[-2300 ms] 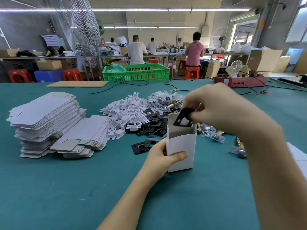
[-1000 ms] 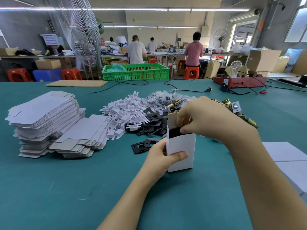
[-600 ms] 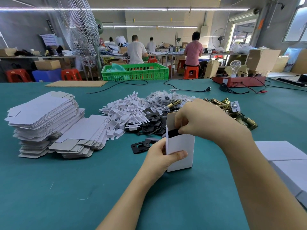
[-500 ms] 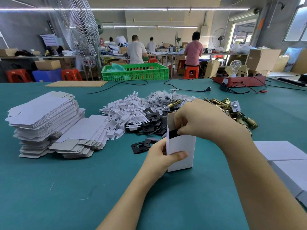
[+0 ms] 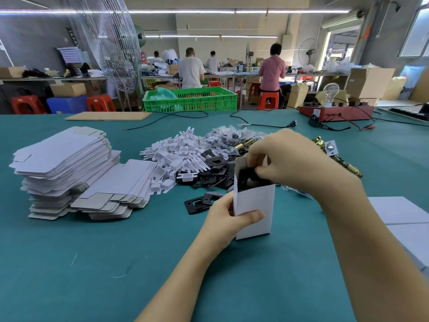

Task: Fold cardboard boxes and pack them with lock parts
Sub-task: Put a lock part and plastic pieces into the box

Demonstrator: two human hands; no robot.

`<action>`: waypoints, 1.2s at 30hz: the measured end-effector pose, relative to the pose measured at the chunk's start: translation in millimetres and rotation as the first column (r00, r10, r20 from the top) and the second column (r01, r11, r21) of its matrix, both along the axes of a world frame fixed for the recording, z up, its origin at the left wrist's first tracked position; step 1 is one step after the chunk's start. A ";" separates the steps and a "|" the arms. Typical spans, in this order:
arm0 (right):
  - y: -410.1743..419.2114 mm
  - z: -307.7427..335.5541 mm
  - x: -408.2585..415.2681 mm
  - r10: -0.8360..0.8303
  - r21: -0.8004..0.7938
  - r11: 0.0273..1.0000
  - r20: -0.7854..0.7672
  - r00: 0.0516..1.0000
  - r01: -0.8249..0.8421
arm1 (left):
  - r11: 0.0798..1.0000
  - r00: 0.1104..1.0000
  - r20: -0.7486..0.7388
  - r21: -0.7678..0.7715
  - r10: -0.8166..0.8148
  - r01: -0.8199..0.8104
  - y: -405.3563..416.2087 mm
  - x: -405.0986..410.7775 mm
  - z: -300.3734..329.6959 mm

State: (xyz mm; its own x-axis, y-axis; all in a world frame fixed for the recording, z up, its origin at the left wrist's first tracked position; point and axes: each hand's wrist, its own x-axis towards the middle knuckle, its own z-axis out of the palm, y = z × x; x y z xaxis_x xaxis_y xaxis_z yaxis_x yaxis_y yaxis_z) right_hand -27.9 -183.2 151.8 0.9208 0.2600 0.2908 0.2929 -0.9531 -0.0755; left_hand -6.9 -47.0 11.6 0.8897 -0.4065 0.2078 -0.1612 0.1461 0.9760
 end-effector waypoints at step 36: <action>-33.6 14.4 -18.8 0.295 0.875 0.472 -0.274 0.915 0.110 | 1.000 1.000 -0.002 0.021 0.000 0.000 0.5 3.4 -4.6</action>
